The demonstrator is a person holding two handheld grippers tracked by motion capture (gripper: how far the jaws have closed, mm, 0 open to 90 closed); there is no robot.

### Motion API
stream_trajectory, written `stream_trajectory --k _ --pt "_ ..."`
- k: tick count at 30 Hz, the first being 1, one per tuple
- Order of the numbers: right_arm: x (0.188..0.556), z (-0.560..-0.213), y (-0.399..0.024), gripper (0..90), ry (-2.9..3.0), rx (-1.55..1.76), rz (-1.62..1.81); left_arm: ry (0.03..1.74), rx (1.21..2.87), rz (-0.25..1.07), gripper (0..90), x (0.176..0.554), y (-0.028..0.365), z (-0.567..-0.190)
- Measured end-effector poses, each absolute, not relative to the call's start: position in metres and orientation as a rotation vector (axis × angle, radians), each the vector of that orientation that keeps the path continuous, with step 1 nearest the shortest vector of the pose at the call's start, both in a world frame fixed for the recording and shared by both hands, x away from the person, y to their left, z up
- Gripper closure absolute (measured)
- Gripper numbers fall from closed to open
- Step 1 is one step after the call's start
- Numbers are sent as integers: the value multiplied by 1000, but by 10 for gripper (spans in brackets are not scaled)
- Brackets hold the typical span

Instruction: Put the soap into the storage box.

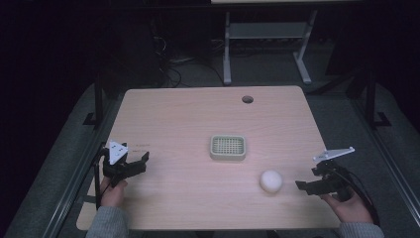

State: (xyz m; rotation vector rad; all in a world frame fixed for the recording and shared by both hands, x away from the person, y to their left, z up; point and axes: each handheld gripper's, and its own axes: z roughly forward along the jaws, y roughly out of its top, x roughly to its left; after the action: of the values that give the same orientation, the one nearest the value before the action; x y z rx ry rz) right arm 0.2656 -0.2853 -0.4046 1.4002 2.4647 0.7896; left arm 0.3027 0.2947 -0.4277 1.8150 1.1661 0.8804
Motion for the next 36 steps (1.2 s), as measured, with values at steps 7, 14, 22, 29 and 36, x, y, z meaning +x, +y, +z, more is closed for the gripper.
stream_trajectory --k 7,14,22,29,36 --pt "271 -398 -274 209 2513 1371 774 1169 1806 875 148 302 297 -426" --pt "273 -395 -266 201 2525 1334 757 1168 1808 872 148 303 296 -426" --pt "279 -393 -257 201 2568 1302 730 1167 1807 869 148 303 296 -426" --pt "284 -388 -247 201 2599 1263 697 1169 1801 874 148 303 297 -425" --pt "290 -386 -236 201 2637 1220 681 1170 1794 872 148 303 297 -425"
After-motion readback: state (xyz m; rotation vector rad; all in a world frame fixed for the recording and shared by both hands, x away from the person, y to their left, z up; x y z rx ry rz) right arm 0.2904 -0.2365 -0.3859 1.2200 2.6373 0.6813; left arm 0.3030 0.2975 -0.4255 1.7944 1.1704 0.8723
